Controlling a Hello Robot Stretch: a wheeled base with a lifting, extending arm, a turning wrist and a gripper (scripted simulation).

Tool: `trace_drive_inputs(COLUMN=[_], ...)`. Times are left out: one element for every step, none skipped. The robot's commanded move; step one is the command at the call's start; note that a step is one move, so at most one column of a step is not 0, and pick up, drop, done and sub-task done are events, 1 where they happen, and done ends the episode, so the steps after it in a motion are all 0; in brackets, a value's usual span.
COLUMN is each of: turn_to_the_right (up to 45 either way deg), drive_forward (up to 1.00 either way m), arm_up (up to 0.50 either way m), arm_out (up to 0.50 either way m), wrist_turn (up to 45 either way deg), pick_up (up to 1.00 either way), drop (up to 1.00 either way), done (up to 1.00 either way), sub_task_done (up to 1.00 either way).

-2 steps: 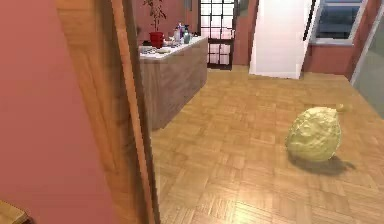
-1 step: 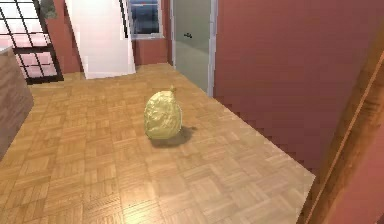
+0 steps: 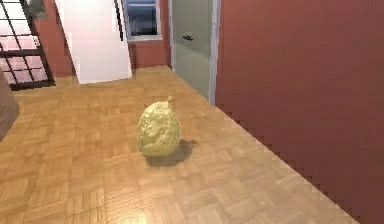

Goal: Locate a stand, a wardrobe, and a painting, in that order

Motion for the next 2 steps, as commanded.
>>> trace_drive_inputs(turn_to_the_right=[-12.0,-3.0], drive_forward=[0.0,0.0], arm_up=[0.0,0.0], arm_out=[0.0,0.0], wrist_turn=[0.0,0.0], pick_up=[0.0,0.0], drop=[0.0,0.0], done=[0.0,0.0], sub_task_done=[0.0,0.0])
